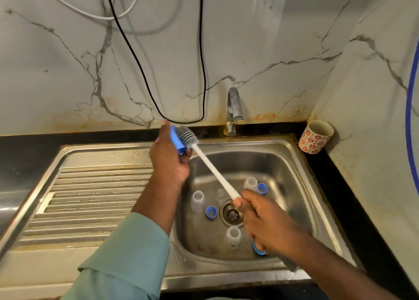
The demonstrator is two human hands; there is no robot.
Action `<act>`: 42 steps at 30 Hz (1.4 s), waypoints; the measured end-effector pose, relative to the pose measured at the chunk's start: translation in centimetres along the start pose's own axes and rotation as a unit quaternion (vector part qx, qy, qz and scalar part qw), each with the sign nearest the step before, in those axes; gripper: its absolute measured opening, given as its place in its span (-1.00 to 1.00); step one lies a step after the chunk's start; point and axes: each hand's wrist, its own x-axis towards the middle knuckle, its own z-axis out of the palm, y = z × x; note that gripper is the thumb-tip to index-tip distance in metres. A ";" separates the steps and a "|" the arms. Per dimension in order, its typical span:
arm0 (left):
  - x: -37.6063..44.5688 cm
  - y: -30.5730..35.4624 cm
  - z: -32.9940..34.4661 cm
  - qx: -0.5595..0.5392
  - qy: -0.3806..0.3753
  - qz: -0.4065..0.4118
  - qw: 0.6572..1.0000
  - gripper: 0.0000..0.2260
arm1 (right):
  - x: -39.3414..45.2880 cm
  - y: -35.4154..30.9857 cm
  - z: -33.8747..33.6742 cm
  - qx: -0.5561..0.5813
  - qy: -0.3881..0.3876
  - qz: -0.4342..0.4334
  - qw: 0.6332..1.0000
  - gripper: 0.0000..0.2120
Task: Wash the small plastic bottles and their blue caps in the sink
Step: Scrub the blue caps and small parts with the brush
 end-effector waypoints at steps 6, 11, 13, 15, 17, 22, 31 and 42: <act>-0.4 -0.4 0.3 0.002 -0.020 0.024 0.999 -0.68 | -0.1 -0.5 0.1 0.006 0.014 0.017 1.000 -0.79; -1.6 -2.2 0.5 0.113 -0.106 0.027 0.988 -0.78 | 0.5 -1.2 -0.4 0.042 0.042 0.030 0.998 -0.75; -1.3 -1.4 0.3 0.056 -0.065 0.024 0.996 -0.68 | 0.3 -1.0 -0.4 0.025 0.031 0.025 0.999 -0.76; -0.3 -0.6 -0.1 0.019 -0.029 0.023 0.999 -0.57 | -0.7 -0.2 0.0 0.020 0.011 0.022 1.000 -0.78; -0.3 -1.2 -0.2 0.066 -0.035 0.022 0.997 -0.60 | -0.6 -0.2 0.0 0.037 0.018 0.026 0.999 -0.77; 0.6 0.1 -0.2 -0.042 0.018 0.008 0.999 -0.66 | -1.0 -0.1 0.6 0.005 0.003 0.007 1.000 -0.77; 0.3 0.0 0.1 -0.039 -0.012 0.025 0.999 -0.51 | -0.6 -0.4 0.7 0.009 0.012 0.022 1.000 -0.73; -0.5 -1.6 0.3 0.077 -0.013 0.012 0.997 -0.63 | 0.0 -0.6 0.4 0.033 0.040 0.045 0.998 -0.73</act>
